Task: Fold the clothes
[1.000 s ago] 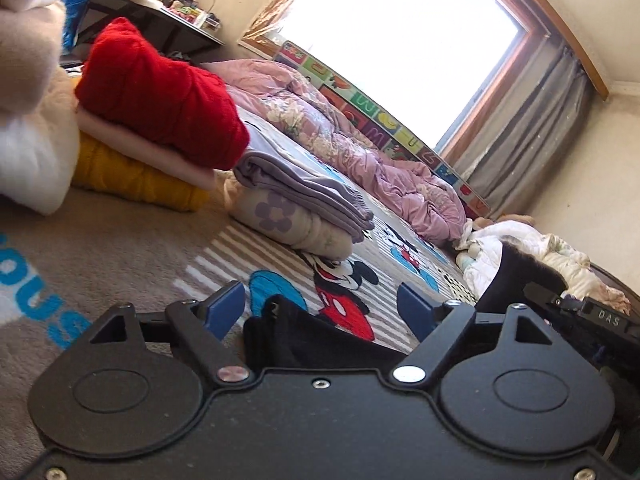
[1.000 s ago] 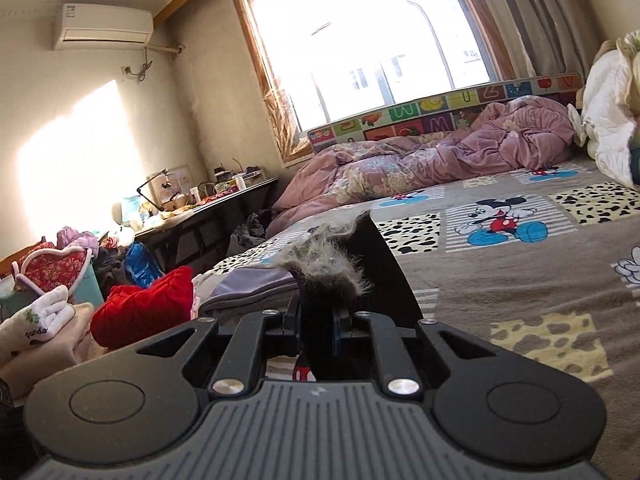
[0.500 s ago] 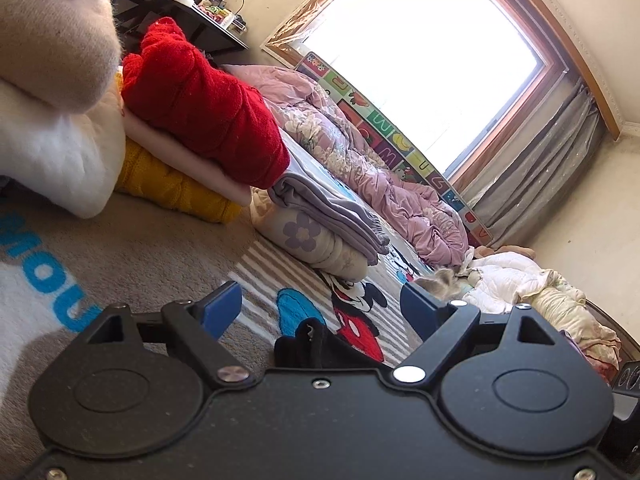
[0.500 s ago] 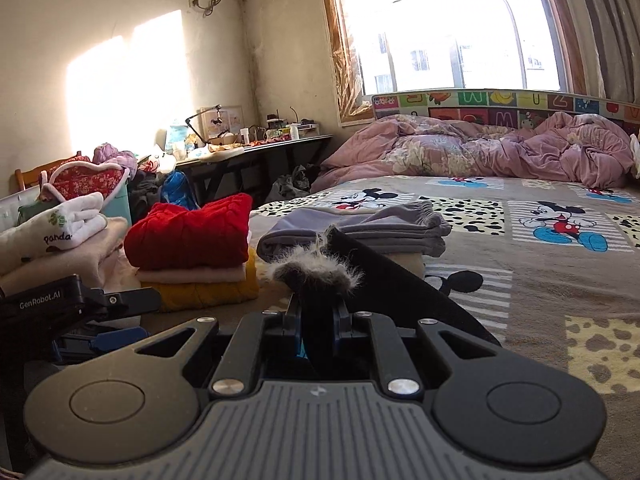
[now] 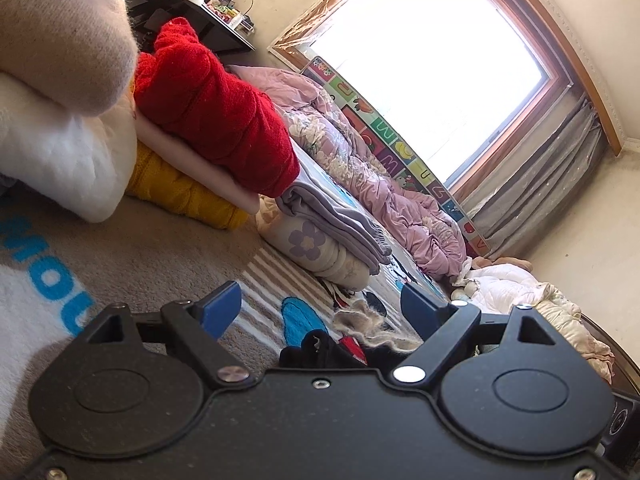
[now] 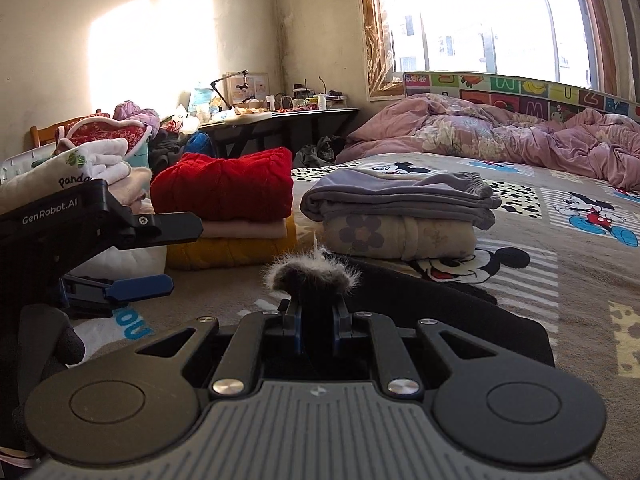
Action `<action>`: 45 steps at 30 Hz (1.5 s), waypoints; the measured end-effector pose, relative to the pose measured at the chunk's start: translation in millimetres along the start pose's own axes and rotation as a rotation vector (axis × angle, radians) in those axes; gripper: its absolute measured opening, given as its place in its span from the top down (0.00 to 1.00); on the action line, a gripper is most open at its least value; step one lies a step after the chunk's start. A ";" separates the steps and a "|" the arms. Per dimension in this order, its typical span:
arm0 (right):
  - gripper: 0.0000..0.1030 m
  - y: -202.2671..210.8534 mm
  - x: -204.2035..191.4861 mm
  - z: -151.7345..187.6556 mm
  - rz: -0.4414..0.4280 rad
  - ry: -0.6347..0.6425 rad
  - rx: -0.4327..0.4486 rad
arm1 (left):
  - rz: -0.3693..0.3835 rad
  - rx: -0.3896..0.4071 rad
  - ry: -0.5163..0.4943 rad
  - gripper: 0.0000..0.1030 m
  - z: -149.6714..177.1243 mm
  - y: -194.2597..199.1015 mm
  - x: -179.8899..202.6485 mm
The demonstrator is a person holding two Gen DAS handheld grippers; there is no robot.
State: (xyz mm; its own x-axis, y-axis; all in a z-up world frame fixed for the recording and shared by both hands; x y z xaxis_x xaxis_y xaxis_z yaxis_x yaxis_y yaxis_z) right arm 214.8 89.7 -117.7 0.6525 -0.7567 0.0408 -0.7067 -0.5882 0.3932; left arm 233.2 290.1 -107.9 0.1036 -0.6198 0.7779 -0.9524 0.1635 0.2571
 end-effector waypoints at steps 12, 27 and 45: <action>0.83 -13.5 -25.2 13.8 0.003 0.063 -0.065 | 0.000 -0.007 -0.001 0.15 0.7 -1.9 -0.5; 0.54 15.4 -74.4 14.8 -0.087 0.302 0.016 | 0.017 0.009 -0.096 0.15 2.9 -4.3 12.8; 0.58 32.4 103.8 32.0 0.178 -0.103 -0.014 | -0.061 -0.047 -0.722 0.39 72.8 -75.8 90.4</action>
State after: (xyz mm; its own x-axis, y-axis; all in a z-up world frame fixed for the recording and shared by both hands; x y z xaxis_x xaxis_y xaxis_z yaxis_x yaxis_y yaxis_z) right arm 250.9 -17.1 -130.1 0.4860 -0.8738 0.0168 -0.8038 -0.4393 0.4011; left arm 294.0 165.8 -98.8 -0.0744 -0.9784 0.1928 -0.9361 0.1352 0.3246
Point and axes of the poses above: each gripper's, at about its wrist camera, not at the fingertips, and y roughly against the way its jaws point, x to its right, z to its underside, the point moved 3 cm from there along -y, roughly the way its jaws point, and after that the axes turned 8 degrees about y, right-handed, at the moved point
